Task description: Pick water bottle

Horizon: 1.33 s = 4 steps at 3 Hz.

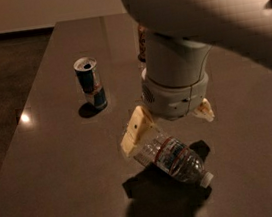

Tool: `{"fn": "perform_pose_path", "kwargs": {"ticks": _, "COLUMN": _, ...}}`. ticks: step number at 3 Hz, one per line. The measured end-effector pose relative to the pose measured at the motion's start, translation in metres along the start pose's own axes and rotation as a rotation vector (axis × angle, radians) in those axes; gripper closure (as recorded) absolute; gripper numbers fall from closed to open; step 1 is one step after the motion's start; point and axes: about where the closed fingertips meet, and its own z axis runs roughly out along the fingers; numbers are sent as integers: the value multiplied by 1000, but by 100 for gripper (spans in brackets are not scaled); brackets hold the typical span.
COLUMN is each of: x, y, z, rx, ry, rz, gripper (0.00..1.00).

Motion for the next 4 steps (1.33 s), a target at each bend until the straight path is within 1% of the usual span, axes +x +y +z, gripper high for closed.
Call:
{"fn": "perform_pose_path", "kwargs": {"ticks": 1, "x": -6, "y": -3, "z": 16, "rx": -12, "ry": -35, "rz": -47, "gripper": 0}}
{"fn": "perform_pose_path", "kwargs": {"ticks": 3, "x": -10, "y": -10, "z": 36, "rx": -29, "ry": -82, "rz": -108, "gripper": 0}}
{"fn": "perform_pose_path", "kwargs": {"ticks": 4, "x": -10, "y": -12, "z": 42, "rx": -30, "ry": -97, "rz": -124, "gripper": 17}}
